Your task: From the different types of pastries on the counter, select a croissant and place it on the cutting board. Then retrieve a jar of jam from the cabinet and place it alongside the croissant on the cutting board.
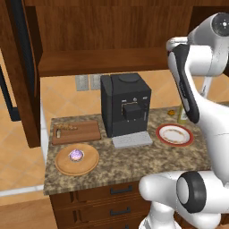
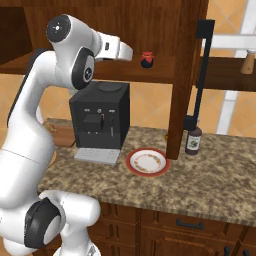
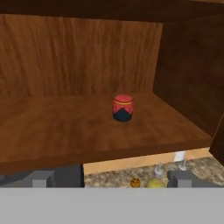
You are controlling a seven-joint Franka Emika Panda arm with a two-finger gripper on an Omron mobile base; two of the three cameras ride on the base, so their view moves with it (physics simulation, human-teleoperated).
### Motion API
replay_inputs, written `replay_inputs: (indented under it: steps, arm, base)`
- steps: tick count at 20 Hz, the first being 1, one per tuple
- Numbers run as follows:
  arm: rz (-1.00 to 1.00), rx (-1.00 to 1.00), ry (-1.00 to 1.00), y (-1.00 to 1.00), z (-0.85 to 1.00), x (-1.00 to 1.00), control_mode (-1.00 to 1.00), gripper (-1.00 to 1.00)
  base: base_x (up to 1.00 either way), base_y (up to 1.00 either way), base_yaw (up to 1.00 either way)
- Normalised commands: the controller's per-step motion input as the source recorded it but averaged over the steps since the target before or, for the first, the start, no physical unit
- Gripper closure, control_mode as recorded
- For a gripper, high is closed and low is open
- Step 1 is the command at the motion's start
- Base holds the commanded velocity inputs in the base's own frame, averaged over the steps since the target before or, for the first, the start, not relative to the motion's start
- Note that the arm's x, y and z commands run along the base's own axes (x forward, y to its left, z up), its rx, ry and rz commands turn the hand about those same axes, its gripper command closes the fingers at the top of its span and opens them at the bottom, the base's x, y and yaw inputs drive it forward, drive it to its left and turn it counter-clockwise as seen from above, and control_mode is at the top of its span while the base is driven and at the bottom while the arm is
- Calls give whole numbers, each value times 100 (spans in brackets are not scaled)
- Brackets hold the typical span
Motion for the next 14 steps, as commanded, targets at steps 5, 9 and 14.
replay_inputs:
  steps: [5,9,14]
  arm:
    - [0,-3,0,-17,-5,8,-100,-100]
    - [0,1,0,-47,-4,36,-100,-100]
    - [0,2,12,-18,0,64,-100,-100]
  base:
    - [0,0,0]
    - [0,0,0]
    - [0,0,0]
